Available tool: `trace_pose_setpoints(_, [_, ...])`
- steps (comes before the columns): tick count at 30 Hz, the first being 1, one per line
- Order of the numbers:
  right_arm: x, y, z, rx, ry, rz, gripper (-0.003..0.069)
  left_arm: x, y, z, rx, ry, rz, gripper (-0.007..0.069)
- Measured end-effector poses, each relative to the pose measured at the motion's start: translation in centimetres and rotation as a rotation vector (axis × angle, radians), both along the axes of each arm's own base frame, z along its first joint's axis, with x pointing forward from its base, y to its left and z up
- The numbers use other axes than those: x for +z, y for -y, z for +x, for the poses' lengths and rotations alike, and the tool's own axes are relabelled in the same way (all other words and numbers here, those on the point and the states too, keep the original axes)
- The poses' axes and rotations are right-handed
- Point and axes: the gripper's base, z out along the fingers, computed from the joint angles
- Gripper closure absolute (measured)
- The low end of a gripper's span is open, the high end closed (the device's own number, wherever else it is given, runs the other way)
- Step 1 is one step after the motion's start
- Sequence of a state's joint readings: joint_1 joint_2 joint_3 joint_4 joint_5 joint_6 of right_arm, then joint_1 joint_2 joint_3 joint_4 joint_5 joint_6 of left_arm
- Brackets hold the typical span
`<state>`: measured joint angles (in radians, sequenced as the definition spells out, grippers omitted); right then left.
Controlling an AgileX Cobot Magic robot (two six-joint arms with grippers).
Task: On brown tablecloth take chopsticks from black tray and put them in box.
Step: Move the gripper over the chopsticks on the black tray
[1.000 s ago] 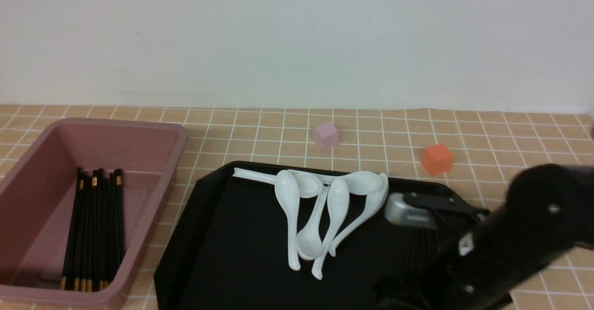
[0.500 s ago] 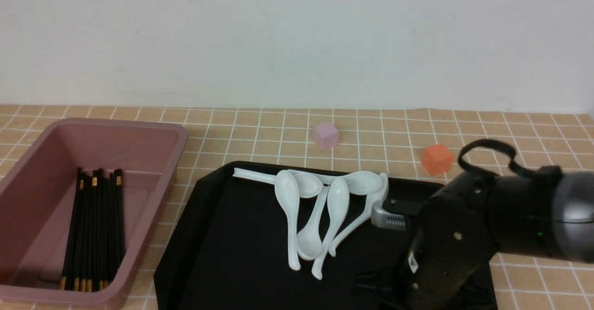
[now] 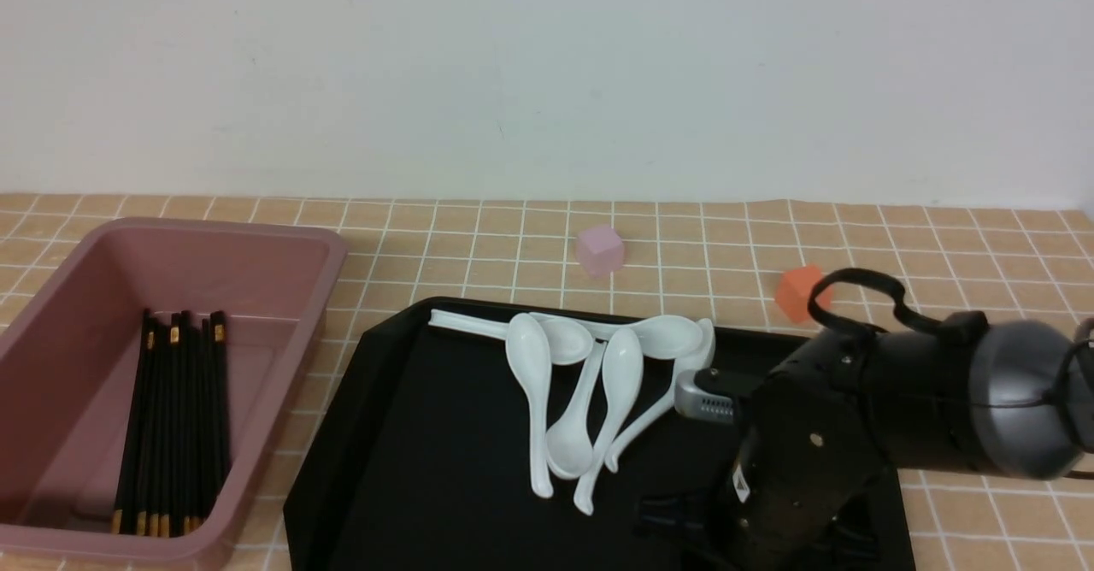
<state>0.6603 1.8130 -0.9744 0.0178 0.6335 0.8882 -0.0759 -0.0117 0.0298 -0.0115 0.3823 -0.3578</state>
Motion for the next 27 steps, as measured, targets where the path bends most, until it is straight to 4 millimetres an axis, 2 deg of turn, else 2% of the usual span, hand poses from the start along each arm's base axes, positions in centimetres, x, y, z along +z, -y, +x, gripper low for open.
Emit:
trace_pose_setpoints(10, [-0.4, -0.04, 0.16, -0.013, -0.025, -0.025, 0.0332, -0.01, 0.0, 0.0, 0.0, -0.001, 0.0, 0.0385])
trace_pose_setpoints(14, [-0.47, 0.02, 0.13, -0.009, -0.029, -0.034, 0.0389, -0.01, 0.0, 0.0, 0.0, -0.001, 0.0, 0.0385])
trace_pose_setpoints(18, [-0.48, 0.1, 0.07, -0.001, -0.037, -0.042, 0.0515, -0.01, 0.0, 0.0, 0.0, -0.001, 0.0, 0.0385])
trace_pose_setpoints(27, [0.4, 0.24, -0.27, 0.014, -0.029, -0.021, 0.0518, -0.01, 0.0, 0.0, 0.0, -0.001, 0.0, 0.0385])
